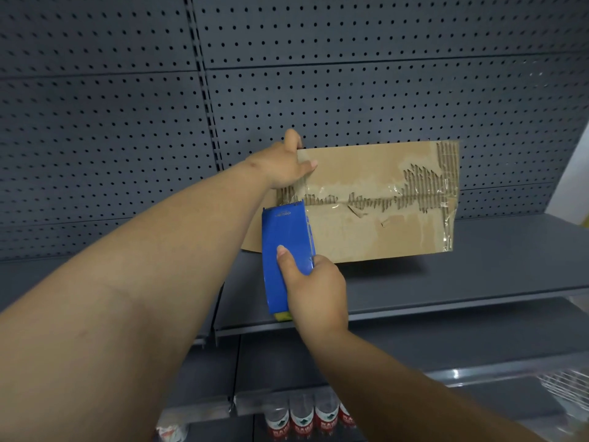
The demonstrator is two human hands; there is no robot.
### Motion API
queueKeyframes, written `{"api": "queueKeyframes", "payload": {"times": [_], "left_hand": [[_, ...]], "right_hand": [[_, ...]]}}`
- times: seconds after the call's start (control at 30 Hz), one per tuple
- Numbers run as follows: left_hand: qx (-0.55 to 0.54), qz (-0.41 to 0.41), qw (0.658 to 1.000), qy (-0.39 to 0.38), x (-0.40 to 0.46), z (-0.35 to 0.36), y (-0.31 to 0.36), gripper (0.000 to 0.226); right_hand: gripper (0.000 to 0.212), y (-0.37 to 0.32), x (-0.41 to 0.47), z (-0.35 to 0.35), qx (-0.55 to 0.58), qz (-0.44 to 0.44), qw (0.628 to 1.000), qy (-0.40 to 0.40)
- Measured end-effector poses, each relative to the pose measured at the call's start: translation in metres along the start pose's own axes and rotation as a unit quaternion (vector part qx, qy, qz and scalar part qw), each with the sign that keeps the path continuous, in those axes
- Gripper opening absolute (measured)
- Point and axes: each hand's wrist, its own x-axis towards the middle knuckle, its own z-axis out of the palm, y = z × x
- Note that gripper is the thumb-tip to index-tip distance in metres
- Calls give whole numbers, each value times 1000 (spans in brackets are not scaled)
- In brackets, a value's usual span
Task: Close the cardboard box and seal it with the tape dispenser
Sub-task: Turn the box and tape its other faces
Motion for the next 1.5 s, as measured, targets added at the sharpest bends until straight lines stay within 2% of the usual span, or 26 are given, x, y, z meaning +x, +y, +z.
{"api": "queueKeyframes", "payload": {"times": [0.27,0.37,0.57,0.7,0.97,1.33,1.5], "left_hand": [[109,50,990,70,-23,0,0,47],[138,70,986,62,-34,-2,-4,46],[111,92,990,3,-40,3,-19,88],[89,104,991,-6,-33,4,-21,101],[94,143,985,7,-15,0,-26,101],[88,163,982,21,-17,11,-23,99],[83,156,984,14,-13,10,-22,100]], "right_hand": [[44,3,0,-5,-12,3,1000,-21],[43,6,-2,-5,-14,-2,1000,-24],[43,4,-2,-2,-11,-11,1000,-8],[42,-2,0,3,-16,-7,1000,11],[44,-15,-5,13,-45,-24,997,52],[48,3,-21,15,-98,-31,987,123],[48,13,-28,19,-98,-13,987,124]]}}
